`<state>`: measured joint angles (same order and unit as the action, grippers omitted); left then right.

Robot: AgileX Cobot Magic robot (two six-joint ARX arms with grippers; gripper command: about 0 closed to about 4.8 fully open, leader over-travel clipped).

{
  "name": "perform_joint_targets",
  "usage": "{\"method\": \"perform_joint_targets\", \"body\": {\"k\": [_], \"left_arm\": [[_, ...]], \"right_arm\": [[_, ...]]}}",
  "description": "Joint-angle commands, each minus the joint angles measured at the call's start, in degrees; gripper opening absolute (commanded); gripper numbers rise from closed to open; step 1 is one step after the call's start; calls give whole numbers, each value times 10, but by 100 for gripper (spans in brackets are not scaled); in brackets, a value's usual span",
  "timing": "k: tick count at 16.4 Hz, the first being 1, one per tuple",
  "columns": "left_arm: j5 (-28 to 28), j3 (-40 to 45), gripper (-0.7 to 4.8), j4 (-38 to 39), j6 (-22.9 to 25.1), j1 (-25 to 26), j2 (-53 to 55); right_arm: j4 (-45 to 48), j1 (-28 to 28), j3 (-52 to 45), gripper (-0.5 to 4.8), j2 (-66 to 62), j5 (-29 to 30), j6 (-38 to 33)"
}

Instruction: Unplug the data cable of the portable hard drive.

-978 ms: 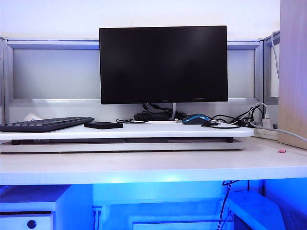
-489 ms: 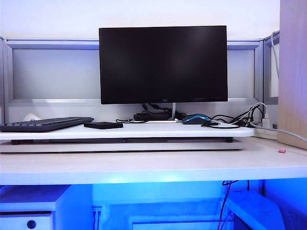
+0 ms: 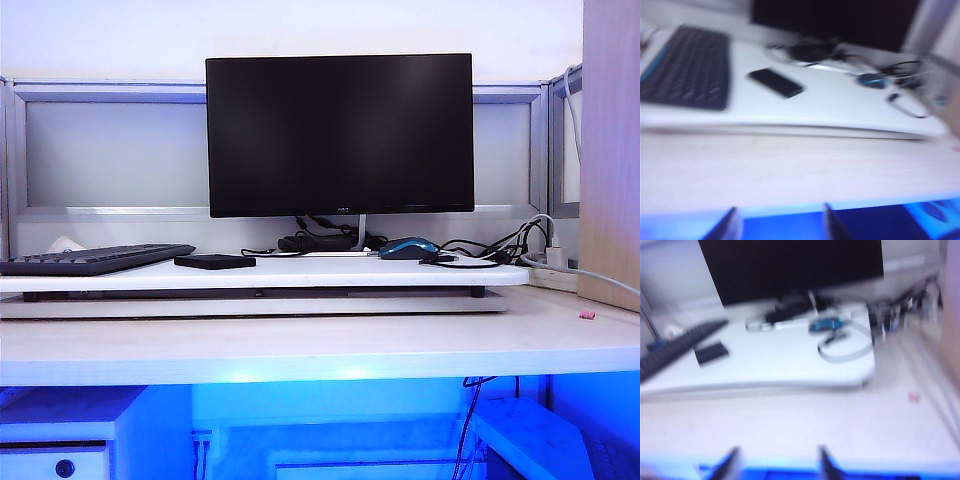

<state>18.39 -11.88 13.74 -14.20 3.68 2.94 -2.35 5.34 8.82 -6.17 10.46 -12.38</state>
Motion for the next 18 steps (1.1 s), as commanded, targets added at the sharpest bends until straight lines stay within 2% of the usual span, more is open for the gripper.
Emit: {"method": "perform_joint_targets", "body": {"k": [1,2,3,6,8,10,15,18], "left_arm": [[-33,26,68,-10,-38,0,0],[-33,32,10,-10,-38,0,0],[-30,38,-6,-12,-38,0,0],[-27,56,-6,-38,-5,0,0],[-27,72,-6,-47,45,0,0],[-26,100,-6,-48,81,0,0],[-57,115,-6,-43,104,0,4],[-57,115,-6,-43,106,0,7]], "right_arm": [[10,0,-28,63,0,-6,-14],[10,0,-36,29,0,-13,-13],[10,0,-44,3,0,-26,-11],[26,0,-66,-5,0,-63,-9],[42,0,-84,-5,1,-81,5],[16,0,-84,-5,1,-110,44],[-56,0,-84,-5,0,-122,49],[-50,0,-84,-5,0,-120,49]]}}
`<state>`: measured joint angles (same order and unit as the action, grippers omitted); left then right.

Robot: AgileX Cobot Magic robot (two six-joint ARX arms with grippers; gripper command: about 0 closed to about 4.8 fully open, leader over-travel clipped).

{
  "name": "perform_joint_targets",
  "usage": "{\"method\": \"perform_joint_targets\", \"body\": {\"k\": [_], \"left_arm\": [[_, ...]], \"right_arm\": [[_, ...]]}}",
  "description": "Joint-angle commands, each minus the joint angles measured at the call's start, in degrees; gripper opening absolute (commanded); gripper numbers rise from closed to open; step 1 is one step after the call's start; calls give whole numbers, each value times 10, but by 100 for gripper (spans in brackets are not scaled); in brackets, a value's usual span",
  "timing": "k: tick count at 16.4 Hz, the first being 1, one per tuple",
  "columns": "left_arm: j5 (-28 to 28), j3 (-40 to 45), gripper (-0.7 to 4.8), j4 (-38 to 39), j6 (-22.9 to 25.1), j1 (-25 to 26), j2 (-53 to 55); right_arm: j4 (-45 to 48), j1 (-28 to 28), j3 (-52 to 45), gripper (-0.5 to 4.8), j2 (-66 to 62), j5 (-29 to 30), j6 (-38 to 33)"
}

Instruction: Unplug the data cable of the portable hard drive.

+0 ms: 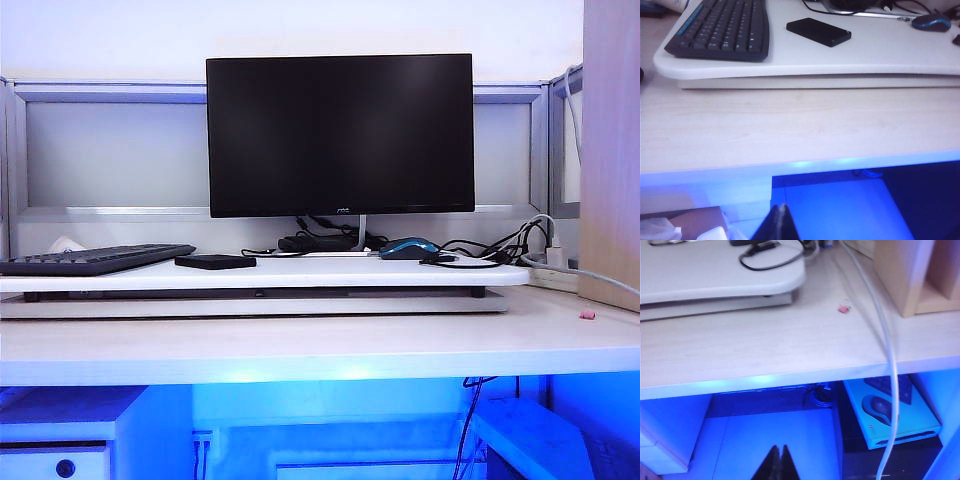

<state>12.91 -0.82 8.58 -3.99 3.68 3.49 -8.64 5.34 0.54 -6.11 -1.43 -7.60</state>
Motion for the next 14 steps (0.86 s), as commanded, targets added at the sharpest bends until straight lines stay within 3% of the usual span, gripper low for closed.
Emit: {"method": "perform_joint_targets", "body": {"k": [1,14], "left_arm": [[-2,4,-6,8,3,0,2],[-1,4,-6,5,4,0,2]], "right_arm": [[16,0,-1,-5,0,-1,1],[8,0,-1,-5,0,0,-14]]}}
